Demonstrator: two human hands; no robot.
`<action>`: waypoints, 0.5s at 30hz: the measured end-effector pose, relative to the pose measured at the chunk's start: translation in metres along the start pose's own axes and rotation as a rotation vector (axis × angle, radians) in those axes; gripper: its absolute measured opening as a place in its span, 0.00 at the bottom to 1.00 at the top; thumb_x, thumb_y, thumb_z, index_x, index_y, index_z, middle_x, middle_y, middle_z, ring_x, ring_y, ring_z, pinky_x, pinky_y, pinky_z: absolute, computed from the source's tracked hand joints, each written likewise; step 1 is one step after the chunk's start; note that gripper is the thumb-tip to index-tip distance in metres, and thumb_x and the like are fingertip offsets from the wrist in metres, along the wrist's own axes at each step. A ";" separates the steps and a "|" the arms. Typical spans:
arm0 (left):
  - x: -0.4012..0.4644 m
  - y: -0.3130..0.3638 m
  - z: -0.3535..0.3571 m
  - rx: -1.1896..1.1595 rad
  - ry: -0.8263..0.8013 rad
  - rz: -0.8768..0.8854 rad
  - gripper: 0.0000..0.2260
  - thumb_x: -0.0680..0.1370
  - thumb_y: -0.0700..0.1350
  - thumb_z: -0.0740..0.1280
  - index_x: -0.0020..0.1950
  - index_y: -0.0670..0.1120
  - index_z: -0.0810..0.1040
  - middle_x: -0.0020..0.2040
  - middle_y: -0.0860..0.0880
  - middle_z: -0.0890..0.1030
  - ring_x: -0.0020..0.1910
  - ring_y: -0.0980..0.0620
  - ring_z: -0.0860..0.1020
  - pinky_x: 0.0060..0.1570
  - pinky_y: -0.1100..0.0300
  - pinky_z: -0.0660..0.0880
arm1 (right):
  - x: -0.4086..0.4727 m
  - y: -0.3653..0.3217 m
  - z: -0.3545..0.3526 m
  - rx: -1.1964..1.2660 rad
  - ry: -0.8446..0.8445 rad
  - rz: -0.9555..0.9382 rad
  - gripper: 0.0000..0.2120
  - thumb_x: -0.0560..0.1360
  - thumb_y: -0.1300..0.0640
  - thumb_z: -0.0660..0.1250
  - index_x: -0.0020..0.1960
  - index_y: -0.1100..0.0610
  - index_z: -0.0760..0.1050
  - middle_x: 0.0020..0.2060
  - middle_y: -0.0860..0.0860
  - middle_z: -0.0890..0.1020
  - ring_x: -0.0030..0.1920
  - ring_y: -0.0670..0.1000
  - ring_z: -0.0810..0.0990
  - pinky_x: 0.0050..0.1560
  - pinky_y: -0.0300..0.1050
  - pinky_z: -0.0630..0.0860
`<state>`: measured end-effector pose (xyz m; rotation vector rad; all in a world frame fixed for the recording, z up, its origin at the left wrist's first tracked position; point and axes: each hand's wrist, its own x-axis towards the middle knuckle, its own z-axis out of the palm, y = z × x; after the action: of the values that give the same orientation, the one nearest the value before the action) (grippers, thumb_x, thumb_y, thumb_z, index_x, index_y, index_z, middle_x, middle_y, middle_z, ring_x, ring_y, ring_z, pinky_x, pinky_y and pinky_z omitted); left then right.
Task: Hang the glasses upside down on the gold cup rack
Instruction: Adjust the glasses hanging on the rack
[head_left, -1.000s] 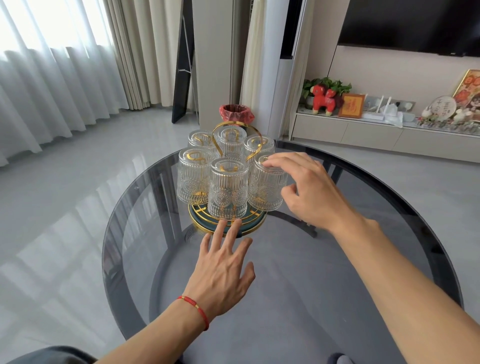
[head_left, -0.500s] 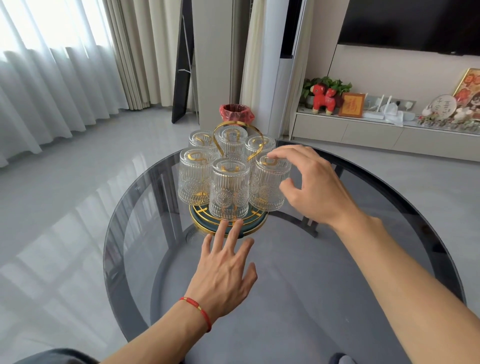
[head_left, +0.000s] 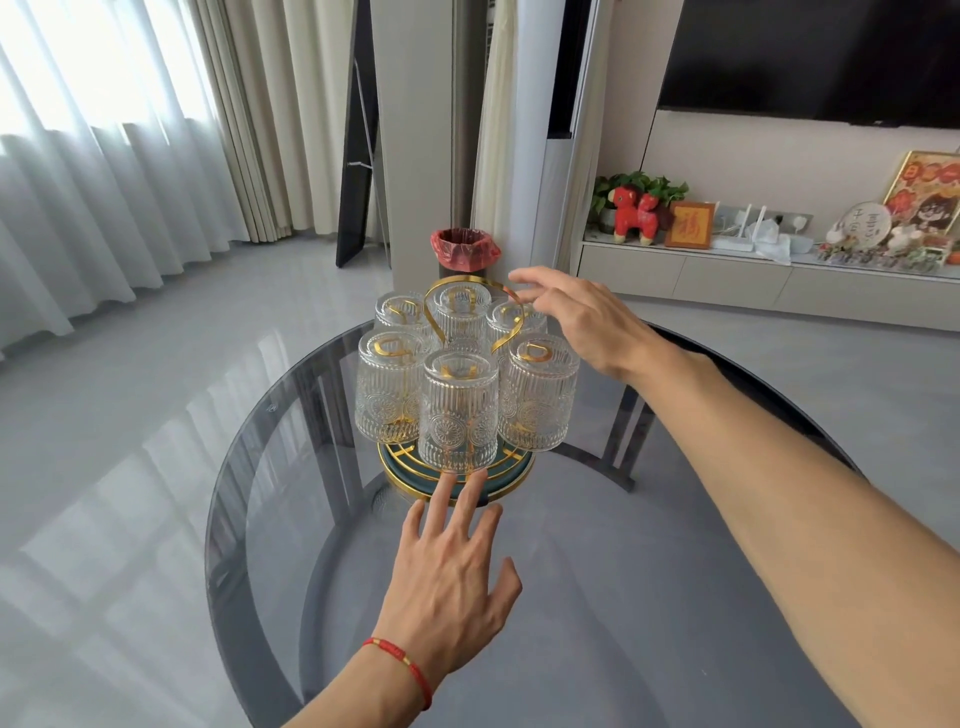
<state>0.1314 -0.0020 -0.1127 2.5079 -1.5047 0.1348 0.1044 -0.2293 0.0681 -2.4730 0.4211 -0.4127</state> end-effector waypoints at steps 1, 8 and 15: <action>0.000 0.000 0.000 0.000 0.006 0.000 0.27 0.78 0.62 0.54 0.72 0.50 0.73 0.82 0.47 0.62 0.81 0.39 0.56 0.76 0.40 0.62 | 0.002 -0.001 0.001 -0.012 -0.012 0.007 0.26 0.82 0.46 0.51 0.79 0.49 0.67 0.72 0.52 0.78 0.74 0.53 0.72 0.73 0.57 0.66; 0.001 -0.001 0.002 -0.004 0.014 0.000 0.28 0.78 0.62 0.53 0.72 0.50 0.73 0.82 0.47 0.61 0.81 0.40 0.55 0.76 0.40 0.61 | 0.004 0.004 0.002 -0.103 0.005 0.014 0.26 0.83 0.45 0.49 0.76 0.51 0.70 0.77 0.51 0.74 0.75 0.55 0.71 0.65 0.51 0.65; 0.001 -0.001 0.003 -0.008 0.025 0.005 0.27 0.78 0.62 0.53 0.71 0.49 0.73 0.82 0.47 0.61 0.81 0.40 0.55 0.76 0.40 0.62 | 0.008 0.015 0.000 -0.111 0.013 0.017 0.23 0.84 0.51 0.50 0.73 0.52 0.76 0.69 0.49 0.81 0.69 0.48 0.76 0.62 0.44 0.67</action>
<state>0.1327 -0.0026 -0.1158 2.4871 -1.4995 0.1604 0.1086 -0.2442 0.0603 -2.5730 0.4815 -0.4087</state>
